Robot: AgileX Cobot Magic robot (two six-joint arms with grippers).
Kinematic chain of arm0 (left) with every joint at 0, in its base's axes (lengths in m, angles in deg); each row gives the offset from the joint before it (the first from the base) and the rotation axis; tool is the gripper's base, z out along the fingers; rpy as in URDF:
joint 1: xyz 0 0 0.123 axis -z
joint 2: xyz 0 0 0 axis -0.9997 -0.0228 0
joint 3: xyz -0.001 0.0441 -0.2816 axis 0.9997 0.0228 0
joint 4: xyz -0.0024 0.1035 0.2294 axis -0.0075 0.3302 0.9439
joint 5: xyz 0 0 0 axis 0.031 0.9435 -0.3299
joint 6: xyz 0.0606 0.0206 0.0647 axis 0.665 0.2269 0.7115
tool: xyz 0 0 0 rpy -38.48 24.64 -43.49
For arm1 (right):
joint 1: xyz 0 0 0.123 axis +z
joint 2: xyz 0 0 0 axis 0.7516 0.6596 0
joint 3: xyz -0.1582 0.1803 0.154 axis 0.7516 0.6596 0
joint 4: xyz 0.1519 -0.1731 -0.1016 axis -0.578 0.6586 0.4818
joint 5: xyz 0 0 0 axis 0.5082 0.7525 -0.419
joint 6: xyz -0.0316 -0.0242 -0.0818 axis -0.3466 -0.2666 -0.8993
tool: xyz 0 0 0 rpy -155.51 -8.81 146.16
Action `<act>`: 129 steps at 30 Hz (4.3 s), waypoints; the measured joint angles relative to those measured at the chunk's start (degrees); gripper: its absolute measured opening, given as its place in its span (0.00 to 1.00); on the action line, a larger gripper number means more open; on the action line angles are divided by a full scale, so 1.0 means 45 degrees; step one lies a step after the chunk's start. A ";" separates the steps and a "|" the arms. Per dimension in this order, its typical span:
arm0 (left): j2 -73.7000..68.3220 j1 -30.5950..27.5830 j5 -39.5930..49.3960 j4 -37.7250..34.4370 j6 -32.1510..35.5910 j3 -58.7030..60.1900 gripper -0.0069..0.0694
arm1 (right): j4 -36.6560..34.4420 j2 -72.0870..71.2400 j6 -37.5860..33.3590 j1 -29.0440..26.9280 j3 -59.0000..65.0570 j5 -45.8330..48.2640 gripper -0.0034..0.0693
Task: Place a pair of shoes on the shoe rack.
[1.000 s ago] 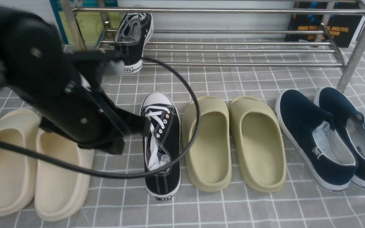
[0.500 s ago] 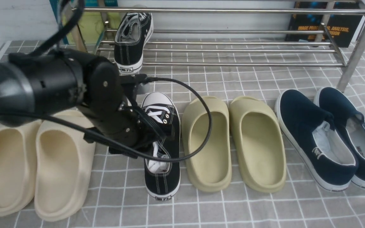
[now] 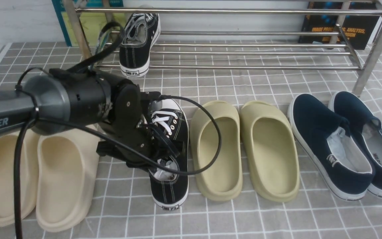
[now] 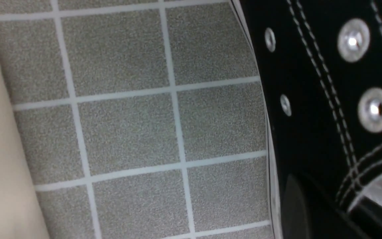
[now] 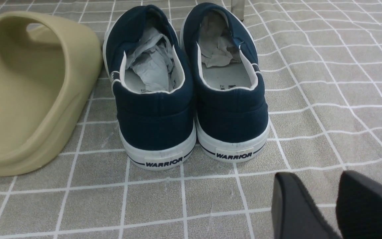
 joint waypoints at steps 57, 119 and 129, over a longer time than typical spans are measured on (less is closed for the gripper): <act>-0.6165 -0.3109 -0.0894 -0.2583 0.0020 -1.2446 0.13 | 0.0000 0.0000 0.0000 0.0000 0.0000 0.0000 0.38; -0.5958 -0.3166 0.4844 -0.4930 0.3554 -1.3177 0.07 | 0.0054 0.0000 0.0000 0.0000 0.0000 0.0000 0.38; -0.0632 -0.3166 0.7319 -0.1910 0.3838 -1.3687 0.07 | 0.0054 0.0000 -0.0039 0.0000 0.0000 0.0000 0.38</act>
